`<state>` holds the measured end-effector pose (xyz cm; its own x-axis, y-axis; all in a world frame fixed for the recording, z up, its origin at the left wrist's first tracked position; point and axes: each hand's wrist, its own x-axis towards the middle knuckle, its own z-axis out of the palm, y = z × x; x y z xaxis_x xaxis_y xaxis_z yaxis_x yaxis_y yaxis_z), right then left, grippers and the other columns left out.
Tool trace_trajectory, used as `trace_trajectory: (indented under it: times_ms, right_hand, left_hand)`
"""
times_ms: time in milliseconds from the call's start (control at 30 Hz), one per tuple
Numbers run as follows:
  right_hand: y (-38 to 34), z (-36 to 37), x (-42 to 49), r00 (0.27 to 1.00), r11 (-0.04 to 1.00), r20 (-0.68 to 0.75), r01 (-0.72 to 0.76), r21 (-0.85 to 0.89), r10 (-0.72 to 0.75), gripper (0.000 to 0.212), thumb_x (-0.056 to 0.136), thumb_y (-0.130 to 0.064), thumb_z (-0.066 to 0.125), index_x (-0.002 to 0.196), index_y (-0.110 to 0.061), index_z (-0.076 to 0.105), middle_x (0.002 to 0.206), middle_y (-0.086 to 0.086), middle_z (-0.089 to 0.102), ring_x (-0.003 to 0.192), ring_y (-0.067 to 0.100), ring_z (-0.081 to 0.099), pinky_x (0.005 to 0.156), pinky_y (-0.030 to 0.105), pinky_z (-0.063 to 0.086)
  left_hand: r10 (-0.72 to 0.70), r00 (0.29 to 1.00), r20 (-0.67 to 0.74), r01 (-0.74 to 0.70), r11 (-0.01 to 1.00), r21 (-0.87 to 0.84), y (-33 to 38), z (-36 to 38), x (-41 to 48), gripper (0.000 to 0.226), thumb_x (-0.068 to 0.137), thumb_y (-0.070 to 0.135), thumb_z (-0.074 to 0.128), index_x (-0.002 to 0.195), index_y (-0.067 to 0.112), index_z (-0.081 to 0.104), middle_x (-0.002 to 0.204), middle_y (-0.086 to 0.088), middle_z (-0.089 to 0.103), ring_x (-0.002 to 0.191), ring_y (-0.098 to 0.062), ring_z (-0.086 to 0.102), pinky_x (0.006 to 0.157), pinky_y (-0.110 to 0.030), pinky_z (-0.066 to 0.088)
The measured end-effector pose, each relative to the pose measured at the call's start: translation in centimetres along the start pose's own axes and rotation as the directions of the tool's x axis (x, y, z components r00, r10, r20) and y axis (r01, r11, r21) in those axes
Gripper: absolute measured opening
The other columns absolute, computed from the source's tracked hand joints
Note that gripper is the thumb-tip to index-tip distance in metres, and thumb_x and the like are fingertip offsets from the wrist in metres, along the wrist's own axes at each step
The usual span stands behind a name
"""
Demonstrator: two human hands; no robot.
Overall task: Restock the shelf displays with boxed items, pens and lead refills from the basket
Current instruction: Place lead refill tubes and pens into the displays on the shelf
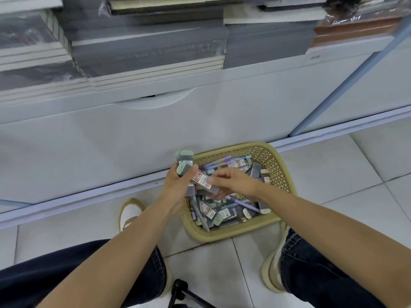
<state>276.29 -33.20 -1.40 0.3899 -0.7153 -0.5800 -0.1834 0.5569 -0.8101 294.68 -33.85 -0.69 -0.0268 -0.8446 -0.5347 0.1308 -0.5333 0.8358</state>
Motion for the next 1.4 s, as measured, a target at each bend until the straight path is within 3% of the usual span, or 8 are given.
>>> trace_trajectory:
  times_ms: [100, 267, 400, 567, 767, 1000, 1200, 1400]
  right_hand:
    - [3.7, 1.1, 0.4, 0.971, 0.966, -0.201, -0.168, -0.195, 0.128, 0.035, 0.098, -0.038, 0.052, 0.098, -0.004, 0.061, 0.083, 0.013, 0.069, 0.069, 0.022, 0.065, 0.074, 0.045, 0.058]
    - [8.8, 2.6, 0.9, 0.949, 0.705, -0.246, -0.312, -0.637, 0.198, 0.034, 0.077, -0.034, 0.079, 0.092, -0.012, 0.059, 0.081, 0.001, 0.058, 0.077, 0.018, 0.055, 0.057, 0.024, 0.041]
    - [6.3, 0.5, 1.2, 0.963, 0.733, -0.220, -0.260, -0.629, 0.153, 0.016, 0.087, -0.020, 0.069, 0.100, -0.011, 0.064, 0.094, 0.007, 0.065, 0.074, 0.013, 0.054, 0.062, 0.022, 0.044]
    - [-3.9, -5.4, -2.2, 0.982, 0.782, -0.117, 0.045, -0.622, -0.150, 0.012, 0.093, -0.016, 0.063, 0.099, -0.008, 0.070, 0.086, 0.002, 0.066, 0.066, -0.001, 0.054, 0.063, 0.014, 0.040]
    - [-14.0, -5.9, -7.1, 0.969, 0.826, 0.050, 0.234, -0.512, -0.243, 0.017, 0.089, -0.010, 0.068, 0.098, 0.004, 0.068, 0.084, 0.021, 0.065, 0.075, 0.013, 0.060, 0.070, 0.026, 0.049]
    - [-19.0, -4.5, -12.0, 0.898, 0.833, -0.028, 0.396, -0.386, -0.440, 0.012, 0.090, -0.006, 0.064, 0.099, 0.002, 0.061, 0.090, 0.015, 0.069, 0.080, 0.027, 0.065, 0.069, 0.029, 0.059]
    - [-21.1, -5.7, -16.7, 0.855, 0.797, -0.062, 0.451, -0.402, -0.515, 0.015, 0.092, -0.007, 0.062, 0.103, 0.001, 0.059, 0.091, 0.011, 0.073, 0.081, 0.019, 0.071, 0.068, 0.029, 0.060]
    - [-23.5, -6.7, -20.9, 0.744, 0.730, -0.181, 0.525, -0.438, -0.643, 0.021, 0.094, -0.018, 0.061, 0.107, -0.003, 0.056, 0.093, 0.012, 0.075, 0.082, 0.025, 0.073, 0.064, 0.027, 0.060]
  left_hand:
    - [-0.008, 0.999, -0.037, 0.013, 0.990, 0.142, -0.9, -2.1, 0.4, 0.023, 0.088, 0.018, 0.069, 0.106, 0.008, 0.059, 0.091, -0.011, 0.068, 0.083, -0.025, 0.063, 0.077, -0.040, 0.053]
    - [-0.027, 1.000, -0.005, 0.028, 0.983, 0.180, -1.5, -3.5, 0.7, 0.028, 0.085, 0.019, 0.072, 0.104, 0.006, 0.056, 0.084, -0.010, 0.067, 0.057, -0.008, 0.063, 0.050, -0.022, 0.049]
    - [0.010, 1.000, 0.001, -0.010, 0.977, 0.211, -0.5, -3.0, 0.9, 0.022, 0.085, 0.012, 0.073, 0.097, 0.007, 0.055, 0.078, -0.008, 0.067, 0.050, -0.006, 0.062, 0.044, -0.019, 0.048]
    - [0.093, 0.995, 0.026, -0.096, 0.945, 0.311, 3.2, -1.5, 0.3, 0.031, 0.081, 0.013, 0.076, 0.103, 0.004, 0.056, 0.079, -0.010, 0.067, 0.058, -0.015, 0.063, 0.049, -0.027, 0.052]
    - [0.189, 0.976, 0.105, -0.209, 0.952, 0.225, 9.9, 3.3, -3.0, 0.028, 0.078, 0.017, 0.080, 0.099, 0.009, 0.062, 0.069, -0.006, 0.068, 0.038, -0.008, 0.053, 0.035, -0.016, 0.037]
    - [0.189, 0.973, 0.132, -0.188, 0.982, -0.021, 15.9, 7.8, -8.1, 0.023, 0.083, 0.030, 0.074, 0.092, 0.013, 0.062, 0.067, -0.007, 0.066, 0.040, -0.010, 0.046, 0.036, -0.017, 0.032]
    - [0.219, 0.907, 0.360, -0.195, 0.975, -0.103, 18.5, 9.5, -11.9, 0.022, 0.084, 0.017, 0.072, 0.103, 0.012, 0.061, 0.076, -0.006, 0.068, 0.047, -0.008, 0.054, 0.043, -0.018, 0.041]
    - [0.393, 0.850, 0.351, -0.425, 0.905, 0.017, 21.4, 11.5, -14.4, 0.036, 0.079, 0.016, 0.078, 0.111, 0.013, 0.063, 0.096, -0.006, 0.075, 0.069, -0.010, 0.070, 0.049, -0.021, 0.047]
